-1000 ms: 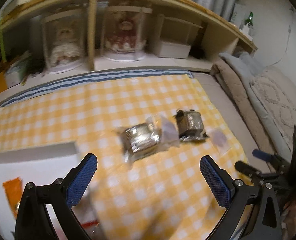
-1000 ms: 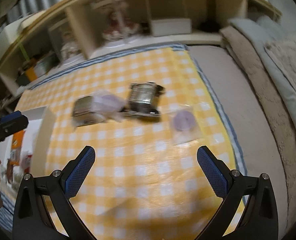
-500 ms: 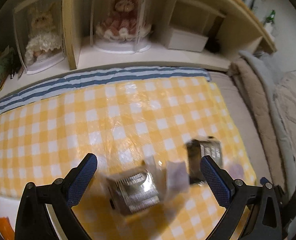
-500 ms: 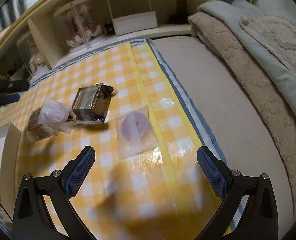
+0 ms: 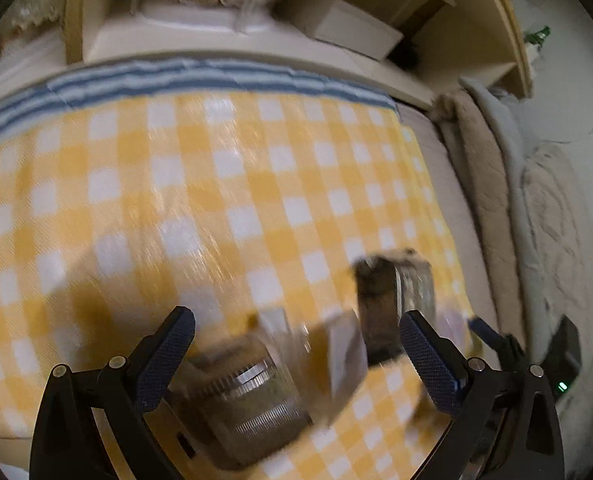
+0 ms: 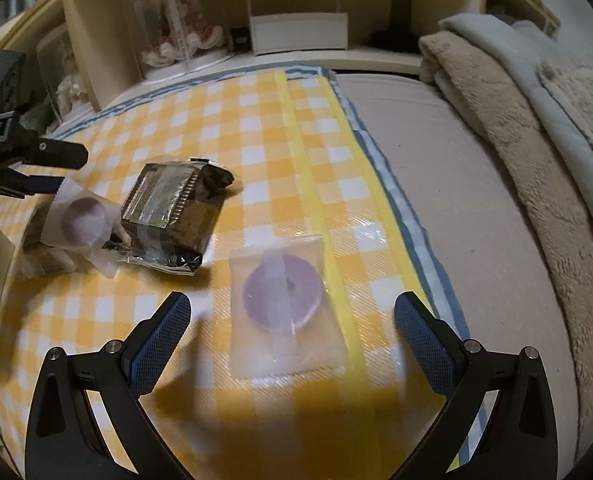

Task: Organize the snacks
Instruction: 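Grasp the silver-wrapped packet with the left gripper while the right grasps the lavender clear packet, then carry both packets over the white tray and open both grippers to release them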

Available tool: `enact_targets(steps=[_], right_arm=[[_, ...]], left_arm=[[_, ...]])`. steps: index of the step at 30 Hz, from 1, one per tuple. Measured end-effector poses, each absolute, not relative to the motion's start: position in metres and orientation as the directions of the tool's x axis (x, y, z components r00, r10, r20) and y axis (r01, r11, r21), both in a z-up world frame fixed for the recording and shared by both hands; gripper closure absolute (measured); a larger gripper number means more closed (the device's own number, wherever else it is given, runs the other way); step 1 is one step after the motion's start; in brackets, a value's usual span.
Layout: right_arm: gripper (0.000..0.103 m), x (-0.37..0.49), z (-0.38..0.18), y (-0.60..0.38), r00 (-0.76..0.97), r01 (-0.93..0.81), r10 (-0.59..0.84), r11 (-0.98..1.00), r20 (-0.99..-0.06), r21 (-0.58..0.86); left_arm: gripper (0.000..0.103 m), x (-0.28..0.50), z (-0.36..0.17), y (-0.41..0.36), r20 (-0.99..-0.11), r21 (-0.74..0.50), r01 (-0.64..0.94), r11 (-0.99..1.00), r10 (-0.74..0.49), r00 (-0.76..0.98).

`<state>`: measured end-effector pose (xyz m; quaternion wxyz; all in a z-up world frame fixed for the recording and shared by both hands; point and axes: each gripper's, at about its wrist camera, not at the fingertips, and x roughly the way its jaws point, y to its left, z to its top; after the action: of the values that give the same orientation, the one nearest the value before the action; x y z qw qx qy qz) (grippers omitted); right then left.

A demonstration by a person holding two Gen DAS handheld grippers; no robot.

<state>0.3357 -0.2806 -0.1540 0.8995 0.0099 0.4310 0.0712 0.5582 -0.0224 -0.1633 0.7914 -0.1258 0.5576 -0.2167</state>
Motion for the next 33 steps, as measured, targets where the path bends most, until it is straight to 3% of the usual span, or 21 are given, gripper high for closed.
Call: enact_targets(steps=[6, 9, 12, 15, 19, 23, 33], right_arm=[[0.015, 0.331, -0.160, -0.271, 0.616, -0.159, 0.142, 0.986, -0.775, 0.054], [0.023, 0.329, -0.160, -0.270, 0.619, -0.148, 0.117, 0.988, -0.777, 0.030], [0.037, 0.329, -0.159, -0.275, 0.613, -0.116, 0.100, 0.993, -0.784, 0.037], [0.044, 0.325, -0.158, -0.278, 0.608, -0.097, 0.087, 0.995, -0.789, 0.036], [0.045, 0.318, -0.157, -0.280, 0.592, -0.097, 0.093, 0.994, -0.800, 0.044], [0.045, 0.310, -0.156, -0.282, 0.574, -0.105, 0.107, 0.993, -0.812, 0.057], [0.045, 0.287, -0.149, -0.290, 0.519, -0.116, 0.137, 0.989, -0.844, 0.089]], left_arm=[[0.002, 0.542, -0.163, -0.019, -0.830, -0.463, 0.250, 0.850, -0.515, 0.213], [0.003, 0.530, -0.165, -0.024, -0.853, -0.424, 0.273, 0.863, -0.482, 0.198], [0.008, 0.515, -0.172, -0.035, -0.892, -0.351, 0.314, 0.882, -0.417, 0.176], [0.015, 0.502, -0.176, -0.052, -0.920, -0.282, 0.353, 0.892, -0.356, 0.164], [0.022, 0.477, -0.185, -0.072, -0.949, -0.159, 0.395, 0.905, -0.250, 0.192], [0.042, 0.466, -0.192, -0.095, -0.960, -0.029, 0.428, 0.904, -0.144, 0.238], [0.049, 0.428, -0.185, -0.097, -0.943, -0.084, 0.346, 0.934, -0.186, 0.276]])
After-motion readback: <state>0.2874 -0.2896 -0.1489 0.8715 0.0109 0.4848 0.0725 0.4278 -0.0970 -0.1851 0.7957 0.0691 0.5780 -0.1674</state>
